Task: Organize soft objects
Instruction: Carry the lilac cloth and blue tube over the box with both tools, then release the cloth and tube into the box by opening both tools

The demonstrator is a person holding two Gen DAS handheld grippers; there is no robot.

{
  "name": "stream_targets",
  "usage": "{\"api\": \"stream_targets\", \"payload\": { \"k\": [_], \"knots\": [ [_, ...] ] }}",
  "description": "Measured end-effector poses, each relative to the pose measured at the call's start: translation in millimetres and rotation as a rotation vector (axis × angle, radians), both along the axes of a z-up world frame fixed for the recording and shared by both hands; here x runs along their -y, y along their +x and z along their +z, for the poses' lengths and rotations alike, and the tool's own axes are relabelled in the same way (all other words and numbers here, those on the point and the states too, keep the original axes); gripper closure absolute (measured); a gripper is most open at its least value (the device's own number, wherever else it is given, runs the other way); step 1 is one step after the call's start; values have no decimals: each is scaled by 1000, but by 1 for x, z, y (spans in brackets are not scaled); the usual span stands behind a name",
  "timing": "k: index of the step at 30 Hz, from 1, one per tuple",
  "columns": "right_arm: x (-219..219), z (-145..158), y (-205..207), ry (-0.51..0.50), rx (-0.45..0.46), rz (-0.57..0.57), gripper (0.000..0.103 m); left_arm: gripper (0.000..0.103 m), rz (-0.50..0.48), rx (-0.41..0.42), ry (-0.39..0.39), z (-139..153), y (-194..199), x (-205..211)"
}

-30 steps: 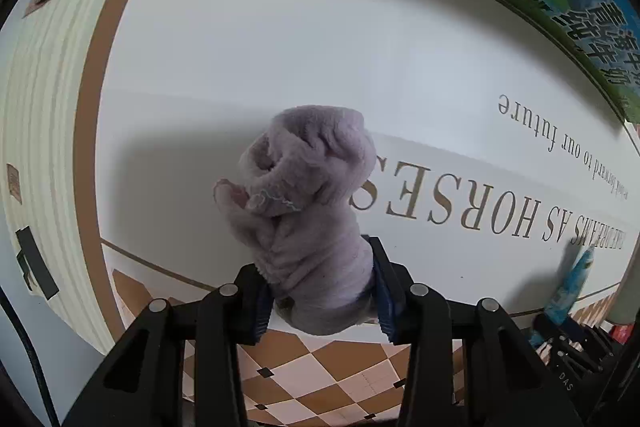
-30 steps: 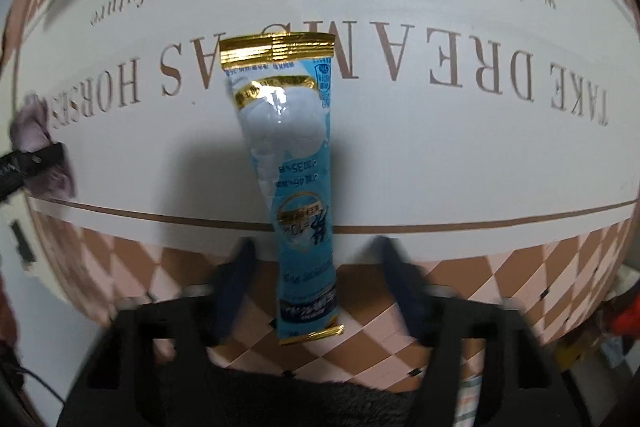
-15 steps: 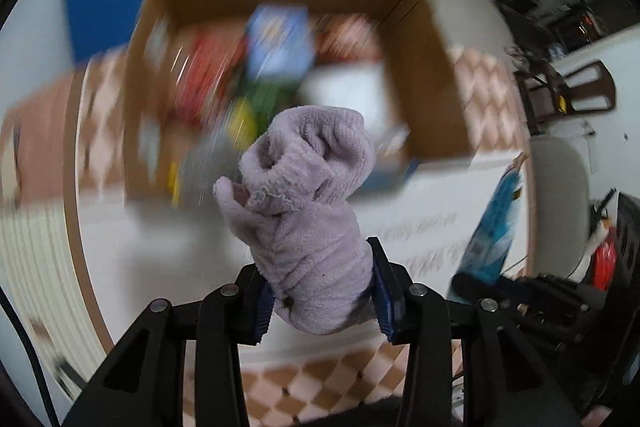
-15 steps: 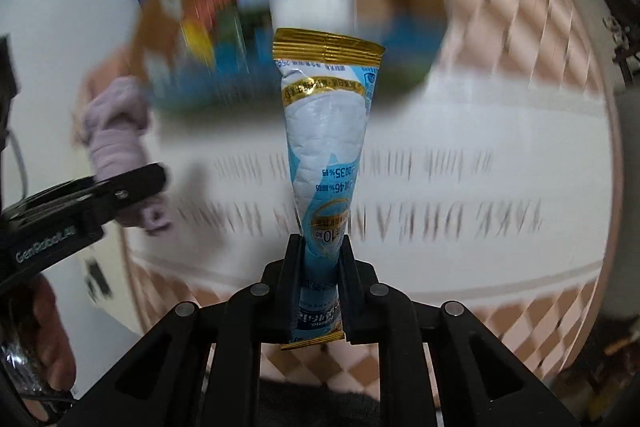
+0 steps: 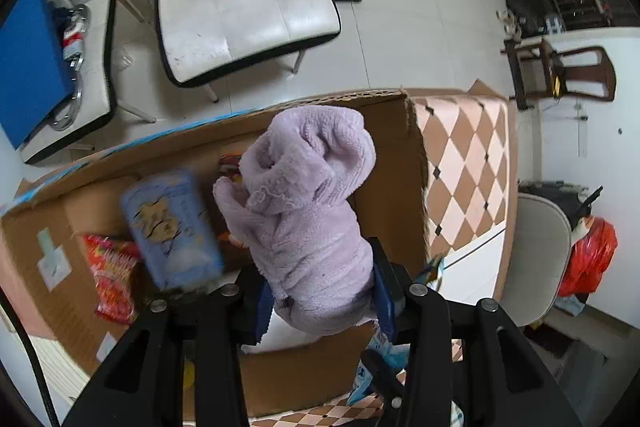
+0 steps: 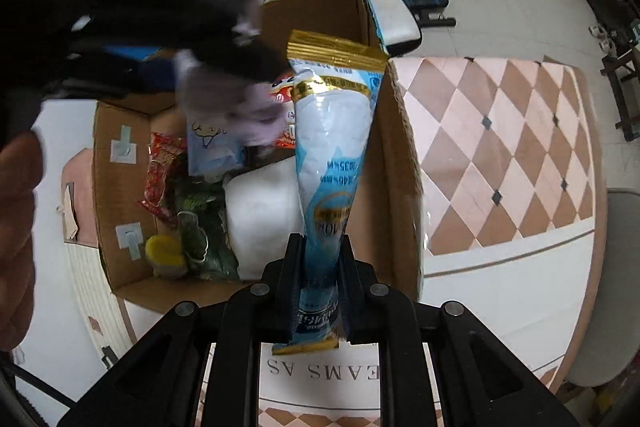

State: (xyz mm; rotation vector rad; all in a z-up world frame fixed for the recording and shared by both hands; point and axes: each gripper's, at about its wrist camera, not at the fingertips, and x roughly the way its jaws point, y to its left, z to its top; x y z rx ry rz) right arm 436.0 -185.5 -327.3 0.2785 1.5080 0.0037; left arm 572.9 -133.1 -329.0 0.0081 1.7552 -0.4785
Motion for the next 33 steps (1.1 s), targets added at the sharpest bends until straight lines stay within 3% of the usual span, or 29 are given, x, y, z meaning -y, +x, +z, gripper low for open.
{"api": "stream_targets", "payload": {
  "k": [5,11,13,14,15,16,17,23,26,31,33],
  "knots": [
    [7,-18,16,-64,-21,29,86,63,-45,-34,25,-19,8,15],
    [13,-34,25,-54,-96,52,84,62,-47,-105,40,-29,12,14],
    [14,-36,24,-52,-108,56,77,54,-57,-87,38,-27,15,14],
    [14,-35,24,-55,-110,56,67,49,-61,-77,39,-26,15,15],
    [14,-35,25,-63,-116,61,54,30,-62,-64,32,-22,17,15],
    [13,-34,26,-72,-122,72,46,18,-59,-53,30,-19,18,14],
    [12,-32,25,-64,-122,79,37,17,-55,-38,33,-16,20,14],
    [9,-20,25,-81,-117,78,32,12,-46,25,55,1,22,2],
    [7,-14,23,-98,-105,79,19,3,-23,67,61,10,17,-11],
    [0,-3,13,-127,-64,75,0,3,22,169,57,27,-13,-50],
    [-2,1,7,-148,-40,68,0,3,36,219,89,33,-29,-68]
  ]
}}
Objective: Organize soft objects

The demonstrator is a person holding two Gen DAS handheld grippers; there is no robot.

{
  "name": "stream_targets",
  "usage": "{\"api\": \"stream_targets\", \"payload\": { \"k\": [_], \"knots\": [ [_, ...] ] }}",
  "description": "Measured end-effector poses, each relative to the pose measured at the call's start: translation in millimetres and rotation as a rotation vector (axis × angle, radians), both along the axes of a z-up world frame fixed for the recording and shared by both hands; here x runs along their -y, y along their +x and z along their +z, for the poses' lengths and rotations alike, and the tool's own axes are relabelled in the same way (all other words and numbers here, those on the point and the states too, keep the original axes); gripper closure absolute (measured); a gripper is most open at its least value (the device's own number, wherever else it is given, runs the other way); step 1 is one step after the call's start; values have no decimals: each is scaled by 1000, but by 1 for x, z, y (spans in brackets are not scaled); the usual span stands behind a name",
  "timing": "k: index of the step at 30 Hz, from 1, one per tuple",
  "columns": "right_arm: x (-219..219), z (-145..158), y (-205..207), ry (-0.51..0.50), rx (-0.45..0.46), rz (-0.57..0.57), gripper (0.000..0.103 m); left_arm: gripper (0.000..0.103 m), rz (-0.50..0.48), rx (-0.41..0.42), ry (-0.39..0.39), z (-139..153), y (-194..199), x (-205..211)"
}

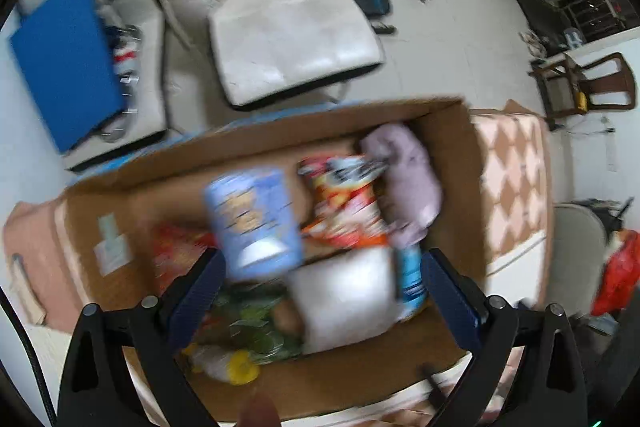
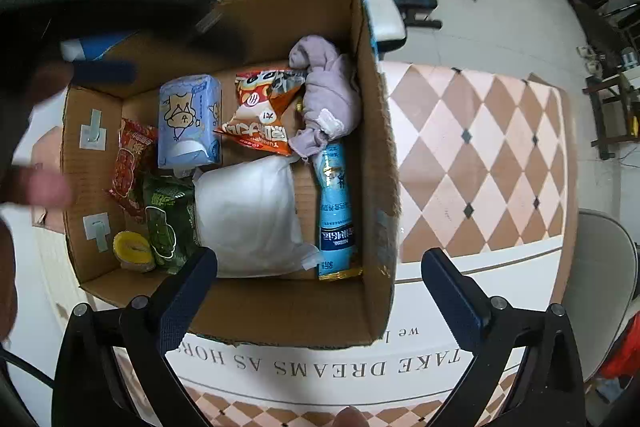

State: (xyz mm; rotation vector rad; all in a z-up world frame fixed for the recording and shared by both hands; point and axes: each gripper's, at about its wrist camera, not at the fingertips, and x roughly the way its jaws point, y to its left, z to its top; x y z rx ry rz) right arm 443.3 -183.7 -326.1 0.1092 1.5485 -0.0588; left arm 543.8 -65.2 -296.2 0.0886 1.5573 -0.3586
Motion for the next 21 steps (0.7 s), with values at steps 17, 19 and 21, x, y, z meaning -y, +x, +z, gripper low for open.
{"api": "stream_targets", "payload": {
  "k": [17,19,21],
  "knots": [
    [-25,28,-70,-73,136,-1,0,3,181,259,127,28,-131,-93],
    [-25,30,-74,-74,138,-3,0,3,190,262,125,29,-137,-94],
    [-25,33,-75,-78,142,-3,0,3,200,253,118,30,-142,-94]
  ]
}}
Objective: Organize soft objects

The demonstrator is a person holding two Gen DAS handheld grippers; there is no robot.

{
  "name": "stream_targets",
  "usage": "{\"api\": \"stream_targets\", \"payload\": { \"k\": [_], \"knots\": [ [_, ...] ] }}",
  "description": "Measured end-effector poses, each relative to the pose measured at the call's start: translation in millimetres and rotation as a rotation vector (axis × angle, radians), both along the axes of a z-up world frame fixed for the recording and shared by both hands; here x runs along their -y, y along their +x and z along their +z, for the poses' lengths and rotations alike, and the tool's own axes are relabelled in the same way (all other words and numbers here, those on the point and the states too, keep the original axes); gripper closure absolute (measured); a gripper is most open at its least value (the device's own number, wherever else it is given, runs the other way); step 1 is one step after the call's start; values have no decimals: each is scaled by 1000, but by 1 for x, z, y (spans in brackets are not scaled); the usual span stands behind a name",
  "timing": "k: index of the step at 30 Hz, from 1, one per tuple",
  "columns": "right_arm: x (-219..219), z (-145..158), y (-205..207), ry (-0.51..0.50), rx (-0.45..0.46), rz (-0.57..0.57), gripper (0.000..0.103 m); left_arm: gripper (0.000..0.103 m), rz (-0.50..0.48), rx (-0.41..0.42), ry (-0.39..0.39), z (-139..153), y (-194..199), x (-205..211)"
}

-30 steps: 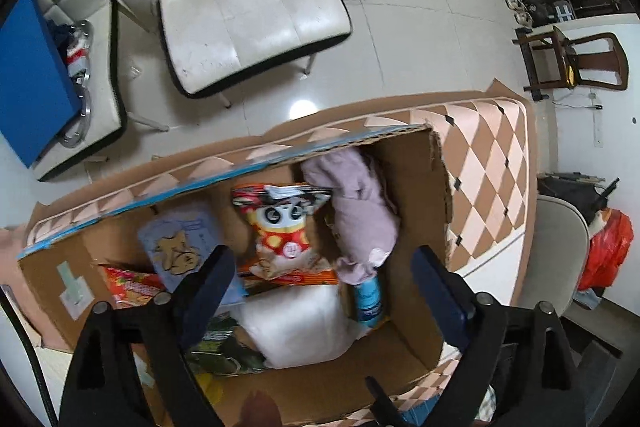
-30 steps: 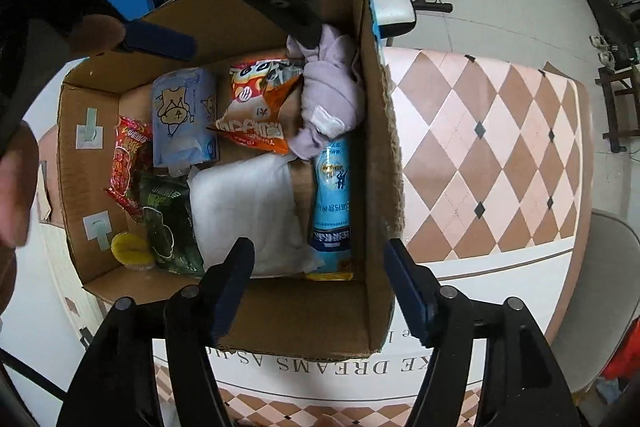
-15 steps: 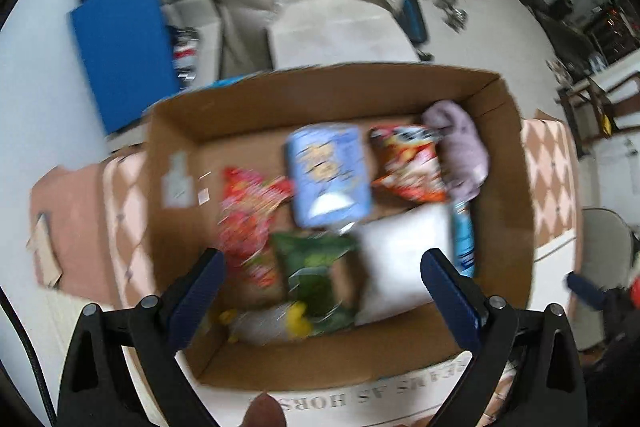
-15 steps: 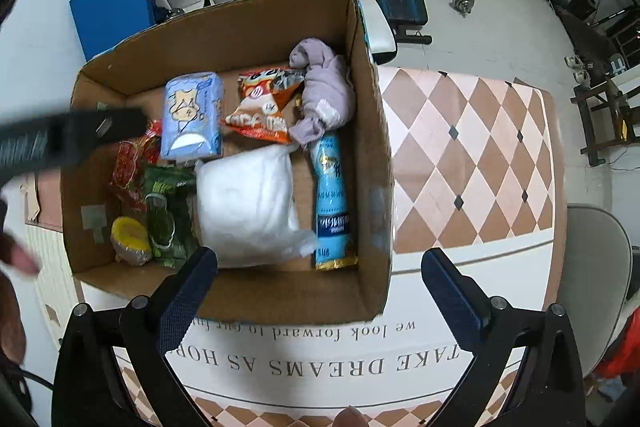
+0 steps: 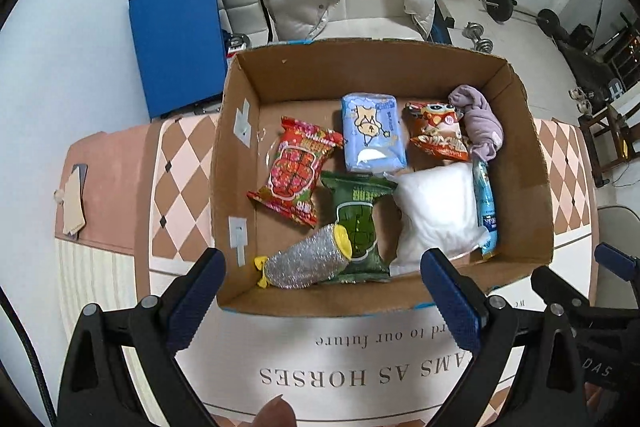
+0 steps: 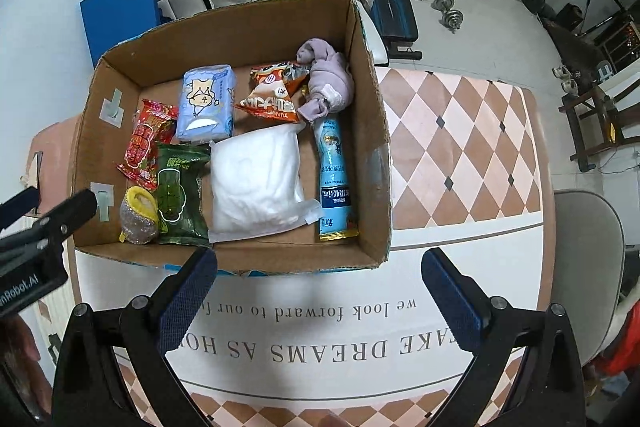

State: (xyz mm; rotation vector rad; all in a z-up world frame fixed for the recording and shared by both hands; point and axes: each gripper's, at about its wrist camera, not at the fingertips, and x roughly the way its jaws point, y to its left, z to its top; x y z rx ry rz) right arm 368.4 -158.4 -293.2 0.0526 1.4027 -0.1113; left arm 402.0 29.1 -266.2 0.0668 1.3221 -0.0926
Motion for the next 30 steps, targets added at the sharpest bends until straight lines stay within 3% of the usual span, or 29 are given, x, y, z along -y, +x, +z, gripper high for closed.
{"api": "stream_targets", "payload": {
  "k": [6,12,30],
  "knots": [
    [-1,12,-4,-18,23,2,0,3,24,32,-4,16,-10,-2],
    [-1,42,-22,-30,80,7,0,3,33,133,9,63,-44,0],
    [-14,211,-185,-76,386,18,0,3,10,348,-23,194,-190,-1]
  ]
}}
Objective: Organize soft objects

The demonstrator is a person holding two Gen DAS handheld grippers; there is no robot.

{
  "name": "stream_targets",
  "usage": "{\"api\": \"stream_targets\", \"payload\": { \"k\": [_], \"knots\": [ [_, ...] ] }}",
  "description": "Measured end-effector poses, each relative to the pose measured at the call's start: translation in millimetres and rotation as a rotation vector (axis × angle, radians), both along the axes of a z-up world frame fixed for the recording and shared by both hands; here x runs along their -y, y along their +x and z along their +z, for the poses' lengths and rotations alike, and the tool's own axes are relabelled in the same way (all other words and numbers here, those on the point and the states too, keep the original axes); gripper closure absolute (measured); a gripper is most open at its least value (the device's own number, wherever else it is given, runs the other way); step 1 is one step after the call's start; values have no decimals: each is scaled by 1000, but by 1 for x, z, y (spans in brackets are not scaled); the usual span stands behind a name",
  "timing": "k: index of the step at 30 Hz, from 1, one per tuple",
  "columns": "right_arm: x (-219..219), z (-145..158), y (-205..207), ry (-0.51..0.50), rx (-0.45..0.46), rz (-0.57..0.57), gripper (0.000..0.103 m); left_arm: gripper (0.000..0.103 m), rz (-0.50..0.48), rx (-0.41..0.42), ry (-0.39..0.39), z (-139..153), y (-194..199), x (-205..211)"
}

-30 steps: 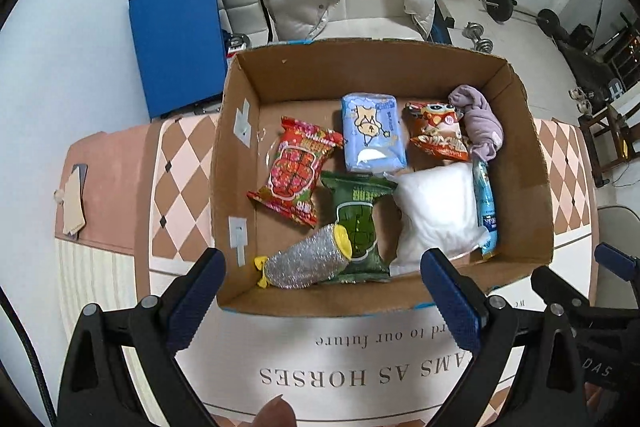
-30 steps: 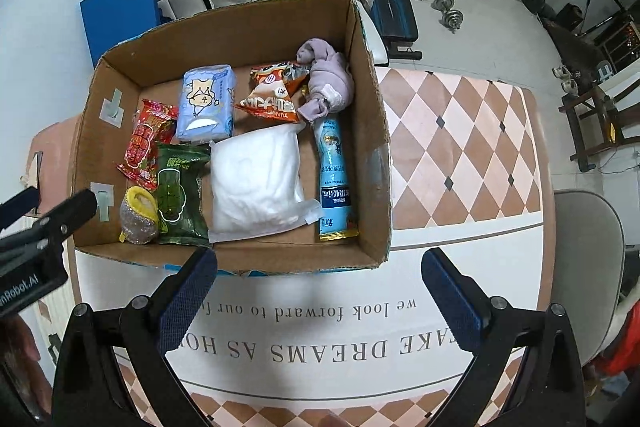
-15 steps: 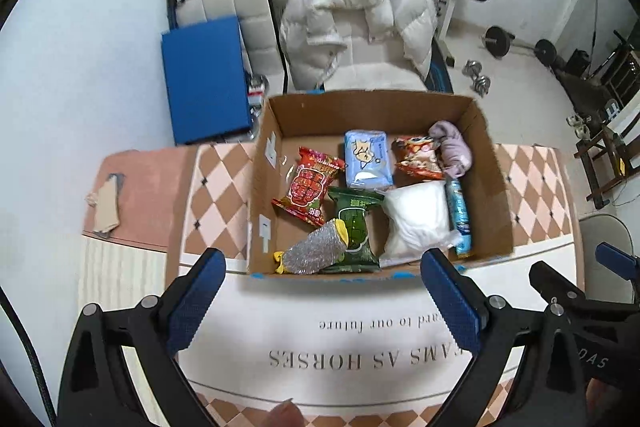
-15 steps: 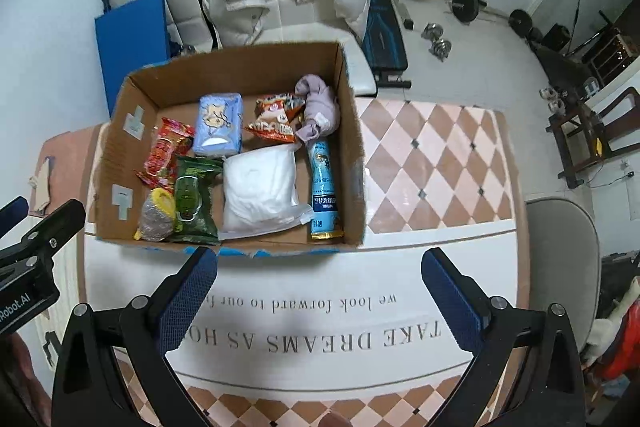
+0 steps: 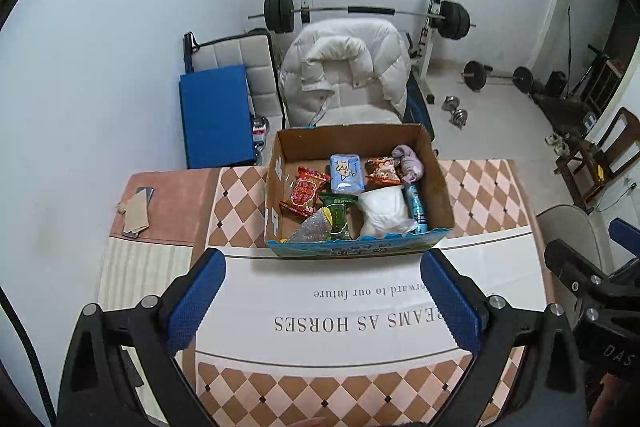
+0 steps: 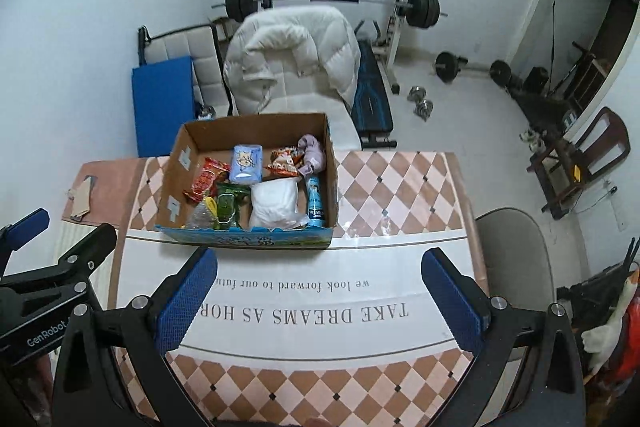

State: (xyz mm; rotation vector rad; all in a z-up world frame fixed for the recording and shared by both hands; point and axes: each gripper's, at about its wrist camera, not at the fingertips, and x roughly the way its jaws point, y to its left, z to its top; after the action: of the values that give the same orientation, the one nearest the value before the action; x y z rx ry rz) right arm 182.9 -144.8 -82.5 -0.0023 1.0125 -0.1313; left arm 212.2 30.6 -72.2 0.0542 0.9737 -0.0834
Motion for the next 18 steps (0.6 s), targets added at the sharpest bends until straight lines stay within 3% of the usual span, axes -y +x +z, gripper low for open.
{"api": "stream_targets", "payload": {
  "k": [7,18],
  "knots": [
    [-10,34,-54,-7,46,23,0,3,6,43,-23,32,-39,-11],
    [-11,63,-99,-1,91,10,0,3,25,60,-37,46,-70,-22]
  ]
}}
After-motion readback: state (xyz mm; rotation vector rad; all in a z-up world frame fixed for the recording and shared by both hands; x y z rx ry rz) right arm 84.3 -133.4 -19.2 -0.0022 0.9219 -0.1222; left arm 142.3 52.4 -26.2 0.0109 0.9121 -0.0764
